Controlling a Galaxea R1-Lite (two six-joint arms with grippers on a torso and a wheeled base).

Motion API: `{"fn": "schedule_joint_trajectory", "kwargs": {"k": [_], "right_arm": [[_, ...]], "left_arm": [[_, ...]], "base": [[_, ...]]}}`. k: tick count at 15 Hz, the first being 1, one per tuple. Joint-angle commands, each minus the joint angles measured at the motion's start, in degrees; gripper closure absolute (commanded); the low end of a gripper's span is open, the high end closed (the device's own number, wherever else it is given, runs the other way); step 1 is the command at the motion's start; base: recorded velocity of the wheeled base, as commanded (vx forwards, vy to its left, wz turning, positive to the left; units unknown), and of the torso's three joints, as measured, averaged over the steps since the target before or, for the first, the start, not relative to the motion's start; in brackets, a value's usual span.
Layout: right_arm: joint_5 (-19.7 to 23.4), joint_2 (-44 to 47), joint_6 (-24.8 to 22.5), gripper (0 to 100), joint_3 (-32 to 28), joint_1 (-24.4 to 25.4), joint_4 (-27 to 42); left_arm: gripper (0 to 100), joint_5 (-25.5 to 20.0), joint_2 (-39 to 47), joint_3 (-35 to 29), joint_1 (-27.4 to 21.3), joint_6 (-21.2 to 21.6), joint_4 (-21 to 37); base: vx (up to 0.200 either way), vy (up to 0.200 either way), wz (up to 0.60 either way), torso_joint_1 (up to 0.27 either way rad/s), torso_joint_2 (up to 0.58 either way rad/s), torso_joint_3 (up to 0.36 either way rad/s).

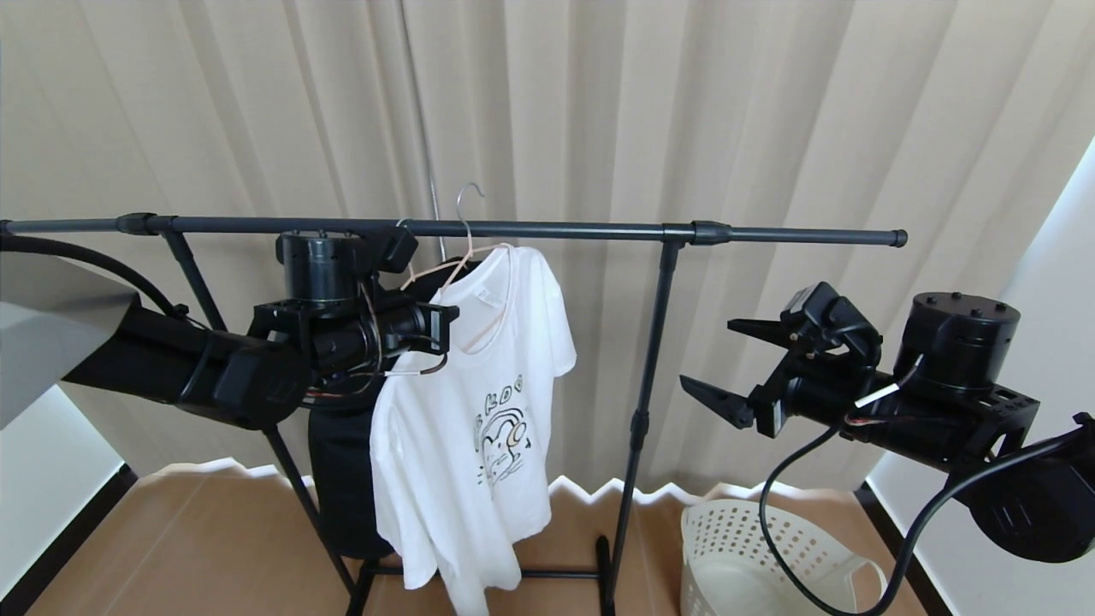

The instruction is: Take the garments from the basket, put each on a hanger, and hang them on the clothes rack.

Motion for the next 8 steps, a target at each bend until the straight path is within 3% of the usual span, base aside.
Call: {"fn": "schedule_joint_trajectory", "kwargs": {"k": [1, 8], "right_arm": [[0.0, 0.1, 0.0, 0, 0.1, 0.0, 0.0], [0.0, 0.8, 0.0, 0, 0.0, 0.0, 0.0]], "left_arm": [[100, 0.0, 1.4, -0.1, 0.0, 0.0, 0.0], [100, -0.2, 4.0, -0.1, 0.3, -0.2, -1.5]], "base": [[0.0, 0.0, 0.0, 0.0, 0.0, 0.0], [0.0, 0.0, 0.0, 0.0, 0.0, 0.0]]}}
